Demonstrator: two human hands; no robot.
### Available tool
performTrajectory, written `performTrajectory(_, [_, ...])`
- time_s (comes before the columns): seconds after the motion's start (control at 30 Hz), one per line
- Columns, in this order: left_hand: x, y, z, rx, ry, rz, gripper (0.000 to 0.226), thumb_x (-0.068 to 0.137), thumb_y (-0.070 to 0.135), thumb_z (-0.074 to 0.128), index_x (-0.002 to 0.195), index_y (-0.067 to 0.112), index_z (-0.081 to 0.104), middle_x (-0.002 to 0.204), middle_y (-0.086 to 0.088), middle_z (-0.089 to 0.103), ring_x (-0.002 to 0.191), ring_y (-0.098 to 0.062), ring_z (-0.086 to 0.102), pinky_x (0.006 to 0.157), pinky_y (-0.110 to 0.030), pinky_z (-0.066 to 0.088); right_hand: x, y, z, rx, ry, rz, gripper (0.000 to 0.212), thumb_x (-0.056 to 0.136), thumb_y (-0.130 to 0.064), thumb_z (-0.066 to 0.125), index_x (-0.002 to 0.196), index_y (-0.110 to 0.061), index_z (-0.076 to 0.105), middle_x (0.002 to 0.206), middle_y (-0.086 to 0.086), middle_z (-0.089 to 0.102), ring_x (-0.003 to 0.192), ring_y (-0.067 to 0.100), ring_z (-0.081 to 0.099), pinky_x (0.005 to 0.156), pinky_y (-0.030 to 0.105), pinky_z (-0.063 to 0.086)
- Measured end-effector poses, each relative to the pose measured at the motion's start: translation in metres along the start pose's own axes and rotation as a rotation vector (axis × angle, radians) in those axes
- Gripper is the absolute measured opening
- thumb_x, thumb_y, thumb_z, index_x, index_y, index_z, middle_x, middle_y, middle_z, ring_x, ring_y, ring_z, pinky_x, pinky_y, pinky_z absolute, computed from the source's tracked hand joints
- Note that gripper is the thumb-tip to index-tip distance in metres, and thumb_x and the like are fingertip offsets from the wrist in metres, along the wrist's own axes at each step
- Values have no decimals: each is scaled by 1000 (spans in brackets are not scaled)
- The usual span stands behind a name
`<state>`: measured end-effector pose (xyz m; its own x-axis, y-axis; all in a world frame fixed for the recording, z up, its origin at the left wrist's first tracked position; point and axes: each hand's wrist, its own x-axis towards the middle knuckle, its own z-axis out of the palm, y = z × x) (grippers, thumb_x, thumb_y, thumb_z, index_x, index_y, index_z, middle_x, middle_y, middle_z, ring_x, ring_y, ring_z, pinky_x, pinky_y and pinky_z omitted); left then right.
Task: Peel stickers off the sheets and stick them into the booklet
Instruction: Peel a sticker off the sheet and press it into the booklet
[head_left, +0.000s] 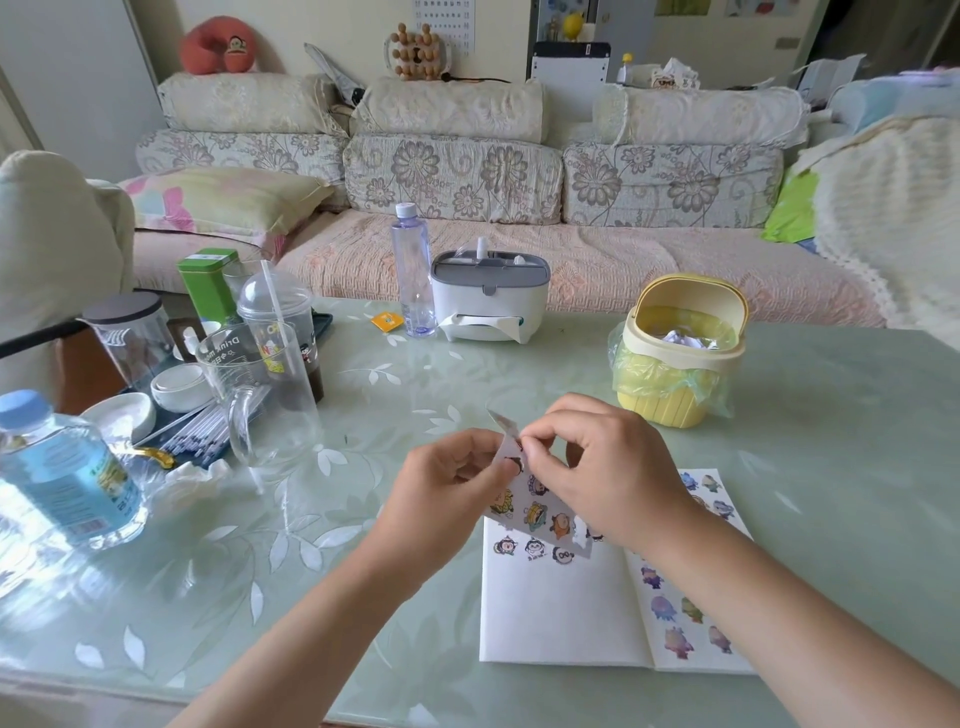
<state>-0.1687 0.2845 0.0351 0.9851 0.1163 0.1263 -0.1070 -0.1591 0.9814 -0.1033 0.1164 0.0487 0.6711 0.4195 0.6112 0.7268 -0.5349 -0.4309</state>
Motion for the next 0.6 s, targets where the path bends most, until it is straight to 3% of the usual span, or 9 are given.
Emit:
performTrajectory(0.2, [3,4,1,-174,38,-88,13,96,19,62,93,15,73,86,-2,74,80,-13,65,79,-27,49,-3,-1,4,-1,34,-40,25,87,-46,60,97,-31,77,90,-17,63,58,-11,44,53,19,38])
performTrajectory(0.33, [6,0,1,-133,77,-71,18,98,27,61,91,20,76,95,-15,73,88,-24,62,96,-47,50,-3,-1,4,-24,59,-70,17,86,-37,67,97,-31,78,90,-16,65,60,-19,41,54,15,37])
performTrajectory(0.43, [7,-2,0,-117,87,-50,18,99,24,59,91,19,74,99,-20,71,91,-34,64,100,-55,49,-4,-2,6,-22,58,-41,14,85,-37,71,96,-33,78,89,-17,65,60,-15,45,55,16,38])
performTrajectory(0.5, [6,-3,1,-102,88,-33,18,99,22,59,89,18,73,94,-18,72,87,-27,67,97,-54,50,-5,-5,8,17,58,6,15,84,-42,68,92,-33,78,86,-17,65,58,-11,47,55,17,40])
performTrajectory(0.6, [6,-3,1,-58,98,5,18,99,16,60,86,20,72,84,-3,74,82,-16,68,87,-42,53,-4,-6,11,121,15,102,15,83,-42,71,90,-30,78,81,-19,66,62,-5,54,58,18,39])
